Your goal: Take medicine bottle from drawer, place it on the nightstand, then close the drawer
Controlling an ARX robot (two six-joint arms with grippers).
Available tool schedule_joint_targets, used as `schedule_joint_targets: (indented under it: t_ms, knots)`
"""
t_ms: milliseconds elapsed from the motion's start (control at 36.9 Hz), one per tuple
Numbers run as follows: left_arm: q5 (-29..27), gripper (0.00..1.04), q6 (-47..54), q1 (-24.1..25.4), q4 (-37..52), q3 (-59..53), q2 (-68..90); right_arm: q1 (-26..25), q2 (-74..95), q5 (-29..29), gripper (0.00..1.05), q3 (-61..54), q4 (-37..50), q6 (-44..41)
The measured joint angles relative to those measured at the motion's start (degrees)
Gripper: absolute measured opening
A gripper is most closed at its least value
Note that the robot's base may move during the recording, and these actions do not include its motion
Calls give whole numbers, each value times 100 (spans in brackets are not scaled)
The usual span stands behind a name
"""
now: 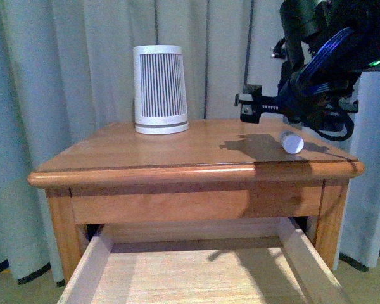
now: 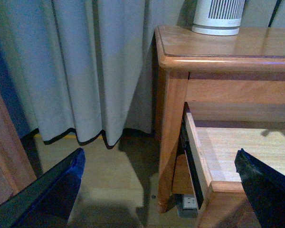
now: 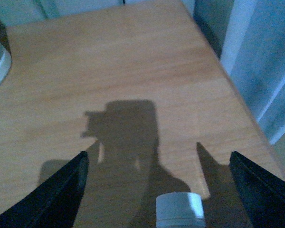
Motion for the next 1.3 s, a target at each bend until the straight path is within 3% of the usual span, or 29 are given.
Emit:
schedule_joint_targets:
  t_ms: [54,217,352,515,623,840,975,1301]
  knots:
    - [0,98,0,0,0,0,0,-4,-160,13,99,-111,201,-37]
    - [0,98,0,0,0,0,0,-92,-1202,175,98,-785,463,-59]
    - [0,98,0,0,0,0,0,-361,-2946,291,98,-2406,737,44]
    - [2,98,0,0,0,0,0,-452,-4913,55,98,-4494,422,424]
    - [0,98,0,0,0,0,0,-133,-6483,-140,98,-6070,-273,739]
    - [0,98,0,0,0,0,0,820,-7755,9,98,-7495,-1056,1158]
    - [0,98,0,0,0,0,0,1255,-7176,-332,98,-8006,-398,1434]
    - [0,98,0,0,0,0,0,1290,-3989,-297,98,-8174,2680,1215]
